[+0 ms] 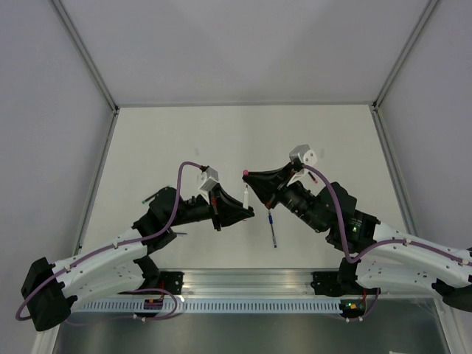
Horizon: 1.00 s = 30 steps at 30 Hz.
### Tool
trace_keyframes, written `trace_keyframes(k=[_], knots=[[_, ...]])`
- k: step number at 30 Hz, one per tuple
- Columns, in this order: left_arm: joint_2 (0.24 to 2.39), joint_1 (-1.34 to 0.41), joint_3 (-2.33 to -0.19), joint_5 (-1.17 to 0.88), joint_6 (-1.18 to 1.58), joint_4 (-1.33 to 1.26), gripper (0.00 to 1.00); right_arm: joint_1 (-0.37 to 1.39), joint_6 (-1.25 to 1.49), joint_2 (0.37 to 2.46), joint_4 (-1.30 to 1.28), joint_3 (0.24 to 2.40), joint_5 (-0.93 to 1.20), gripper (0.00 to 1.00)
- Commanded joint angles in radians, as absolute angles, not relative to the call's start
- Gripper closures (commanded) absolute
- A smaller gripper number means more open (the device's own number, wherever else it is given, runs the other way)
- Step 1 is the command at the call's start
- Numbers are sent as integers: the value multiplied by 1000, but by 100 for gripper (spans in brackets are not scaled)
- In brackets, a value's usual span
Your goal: Insert the pens into the pen caps
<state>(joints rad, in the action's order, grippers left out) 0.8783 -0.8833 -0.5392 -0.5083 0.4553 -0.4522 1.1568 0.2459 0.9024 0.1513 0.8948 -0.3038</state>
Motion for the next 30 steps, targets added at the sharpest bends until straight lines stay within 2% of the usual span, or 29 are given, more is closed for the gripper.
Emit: trace_keyframes(k=[1,30], knots=[[867,-885,-538,-509,463,-499,98,1163,268,899,195,884,-288,100],[890,-885,-554,-506,454,-474,98,1163,276,871,170,882,-307,100]])
